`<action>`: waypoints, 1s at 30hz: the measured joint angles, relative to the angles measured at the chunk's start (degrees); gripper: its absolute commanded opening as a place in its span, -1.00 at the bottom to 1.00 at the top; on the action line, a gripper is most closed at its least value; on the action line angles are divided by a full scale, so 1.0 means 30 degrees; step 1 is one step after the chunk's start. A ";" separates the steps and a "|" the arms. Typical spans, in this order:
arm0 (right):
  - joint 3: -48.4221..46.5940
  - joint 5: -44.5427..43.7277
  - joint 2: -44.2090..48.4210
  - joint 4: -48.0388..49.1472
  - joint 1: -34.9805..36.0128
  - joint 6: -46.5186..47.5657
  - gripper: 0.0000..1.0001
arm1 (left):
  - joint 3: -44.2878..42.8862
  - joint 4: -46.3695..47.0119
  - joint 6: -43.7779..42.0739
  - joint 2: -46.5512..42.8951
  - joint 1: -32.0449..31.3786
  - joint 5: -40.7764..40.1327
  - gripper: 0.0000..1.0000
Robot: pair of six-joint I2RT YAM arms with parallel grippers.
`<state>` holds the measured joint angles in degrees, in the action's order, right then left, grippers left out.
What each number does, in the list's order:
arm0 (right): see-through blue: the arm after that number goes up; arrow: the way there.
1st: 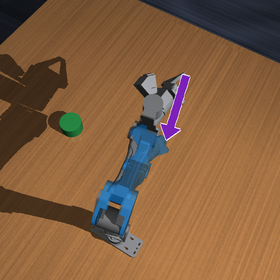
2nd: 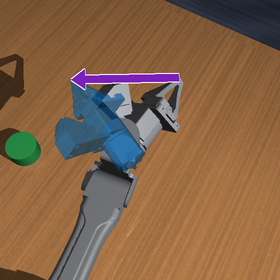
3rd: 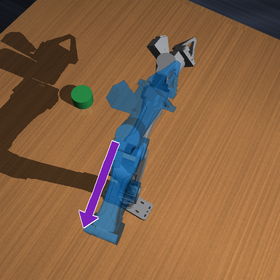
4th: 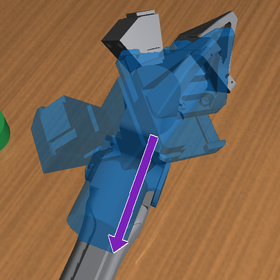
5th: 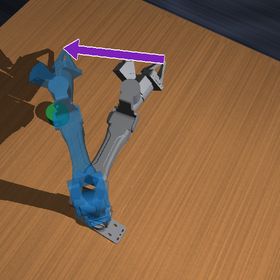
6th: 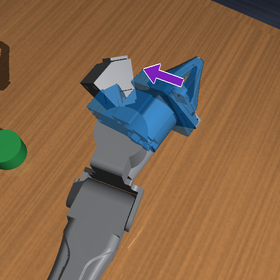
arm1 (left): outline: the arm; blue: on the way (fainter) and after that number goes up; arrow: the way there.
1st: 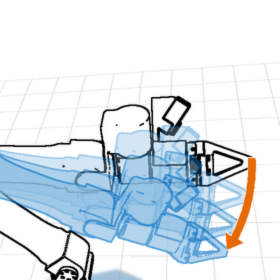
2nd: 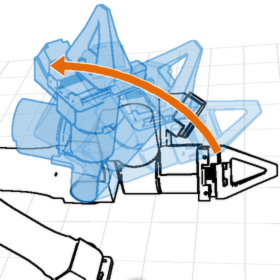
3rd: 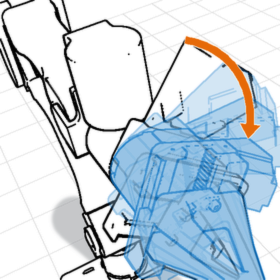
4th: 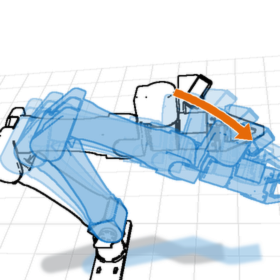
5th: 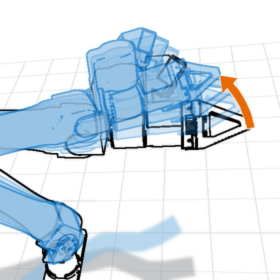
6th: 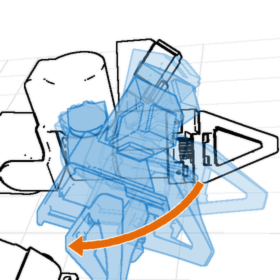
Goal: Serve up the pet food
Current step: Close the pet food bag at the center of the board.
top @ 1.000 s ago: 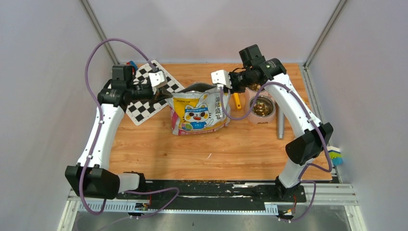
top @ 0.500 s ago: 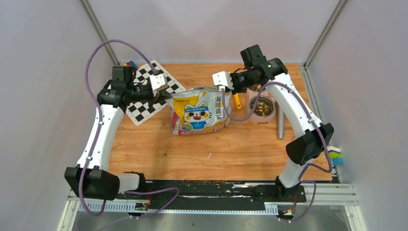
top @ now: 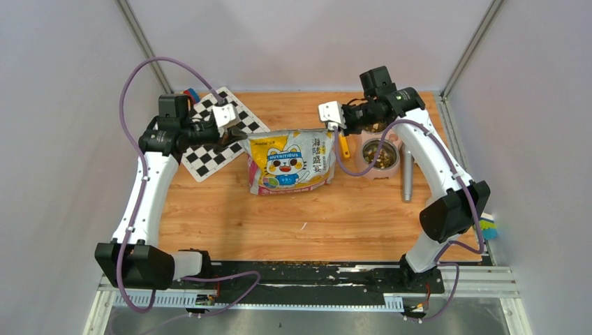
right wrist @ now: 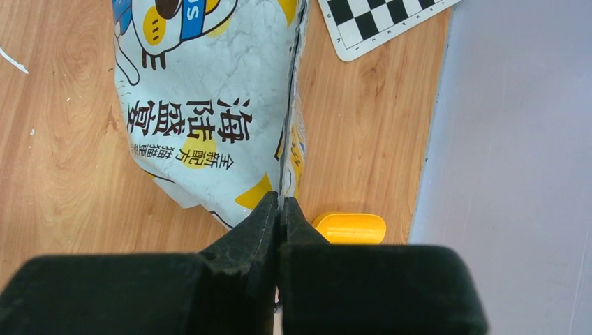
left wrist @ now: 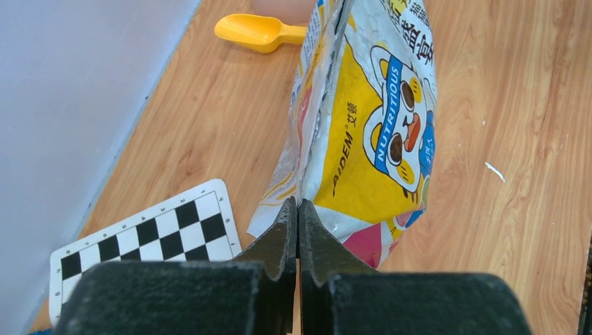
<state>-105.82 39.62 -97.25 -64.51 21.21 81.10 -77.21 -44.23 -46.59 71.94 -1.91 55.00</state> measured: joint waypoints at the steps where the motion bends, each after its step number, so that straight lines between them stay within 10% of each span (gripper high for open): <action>1: 0.0022 0.0058 0.0000 0.0073 -0.0029 -0.0007 -1.00 | 0.0080 0.0248 0.0248 -0.0015 0.0044 0.0022 -1.00; 9: 0.0328 0.0248 0.0080 0.0685 -0.0080 -0.0299 -1.00 | 0.0729 0.1610 0.1734 -0.0284 0.0335 0.0066 -1.00; 11: 0.0648 0.0270 0.0270 0.0984 -0.0080 -0.0372 -1.00 | 0.0903 0.1712 0.1756 -0.0423 0.0401 0.0189 -0.81; 16: 0.1137 0.0000 0.0590 0.1319 -0.0168 -0.0656 -1.00 | 0.0896 0.1763 0.1304 -0.0882 0.1173 0.0197 0.40; 22: 0.1137 -0.0270 0.0619 0.1348 -0.0561 -0.1020 -1.00 | -0.1217 0.0539 0.0182 -0.1078 0.1071 -0.0058 0.71; 30: 0.1129 -0.0219 0.0634 0.1362 -0.0634 -0.1311 -1.00 | -0.3461 -0.0182 -0.0517 0.0226 -0.4495 -0.2703 0.86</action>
<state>-102.43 38.96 -95.35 -60.42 19.31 77.17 -87.59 -44.77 -48.14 72.62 -15.40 46.89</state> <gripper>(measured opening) 0.022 0.925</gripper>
